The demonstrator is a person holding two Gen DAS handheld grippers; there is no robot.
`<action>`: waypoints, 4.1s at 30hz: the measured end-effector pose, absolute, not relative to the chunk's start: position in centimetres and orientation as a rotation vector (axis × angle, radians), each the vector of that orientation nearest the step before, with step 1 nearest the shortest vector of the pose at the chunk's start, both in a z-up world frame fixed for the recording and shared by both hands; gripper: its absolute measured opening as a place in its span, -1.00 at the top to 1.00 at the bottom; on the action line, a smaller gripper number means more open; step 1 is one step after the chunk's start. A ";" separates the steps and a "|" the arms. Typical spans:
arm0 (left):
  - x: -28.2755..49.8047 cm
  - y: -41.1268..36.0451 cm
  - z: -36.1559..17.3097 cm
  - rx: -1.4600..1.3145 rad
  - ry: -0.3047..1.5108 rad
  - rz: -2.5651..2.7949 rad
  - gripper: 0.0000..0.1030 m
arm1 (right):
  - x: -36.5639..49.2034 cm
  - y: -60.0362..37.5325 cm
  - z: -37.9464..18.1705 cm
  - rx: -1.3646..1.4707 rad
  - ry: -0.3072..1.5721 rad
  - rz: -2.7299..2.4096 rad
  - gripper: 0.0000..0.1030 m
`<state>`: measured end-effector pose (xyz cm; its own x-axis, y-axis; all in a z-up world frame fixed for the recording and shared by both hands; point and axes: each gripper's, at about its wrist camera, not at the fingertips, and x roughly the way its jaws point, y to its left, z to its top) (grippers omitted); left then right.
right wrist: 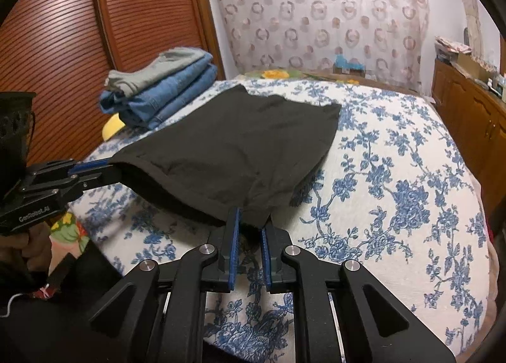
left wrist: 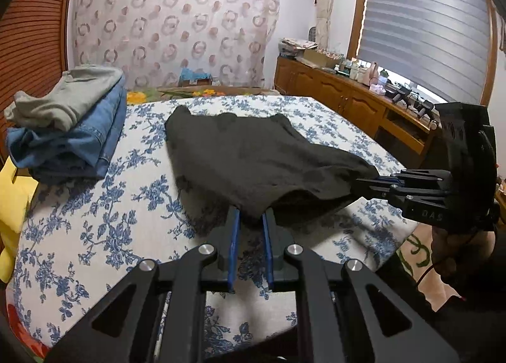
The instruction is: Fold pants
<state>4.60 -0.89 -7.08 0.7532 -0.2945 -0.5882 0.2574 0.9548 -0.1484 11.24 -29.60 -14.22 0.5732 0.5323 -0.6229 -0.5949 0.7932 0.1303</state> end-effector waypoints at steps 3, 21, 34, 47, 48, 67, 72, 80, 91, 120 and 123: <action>4.4 -0.9 -6.5 -0.058 0.638 -0.304 0.78 | 10.9 -29.8 -13.6 -0.093 0.683 0.664 0.81; 4.8 -1.2 -8.6 -0.024 0.723 -0.296 0.43 | 11.0 -30.4 -14.7 -0.103 0.719 0.646 0.83; 5.6 -2.8 -11.8 0.035 0.771 -0.303 0.29 | 10.9 -30.3 -14.9 -0.109 0.722 0.646 0.83; 3.7 -0.8 -7.2 -0.053 0.656 -0.351 0.88 | 9.7 -30.4 -13.6 -0.093 0.689 0.695 0.84; 3.5 -0.8 -6.5 -0.049 0.639 -0.354 0.88 | 9.5 -30.4 -13.3 -0.092 0.683 0.699 0.84; 3.1 -0.6 -2.0 -0.038 0.538 -0.361 0.88 | 7.5 -30.6 -8.7 -0.095 0.588 0.723 0.84; 6.4 -0.3 -3.5 -0.029 0.561 -0.318 0.88 | 10.7 -29.6 -9.5 -0.082 0.602 0.697 0.84; 10.1 -0.5 -3.8 -0.014 0.559 -0.286 0.88 | 15.9 -28.2 -10.6 -0.092 0.626 0.640 0.84; 13.2 -0.1 -3.8 0.001 0.581 -0.272 0.76 | 20.0 -27.0 -11.1 -0.107 0.641 0.604 0.84; 13.6 1.8 -11.2 -0.030 0.799 -0.215 0.21 | 21.2 -26.9 -13.4 -0.214 0.735 0.547 0.21; 13.6 1.8 -11.3 -0.021 0.798 -0.210 0.21 | 20.0 -28.0 -14.0 -0.205 0.756 0.549 0.20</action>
<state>13.64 1.78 -11.28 0.6784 -0.1945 -0.7085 0.1791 0.9790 -0.0973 20.03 -28.01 -13.98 0.5956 0.3972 -0.6982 -0.5407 0.8410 0.0172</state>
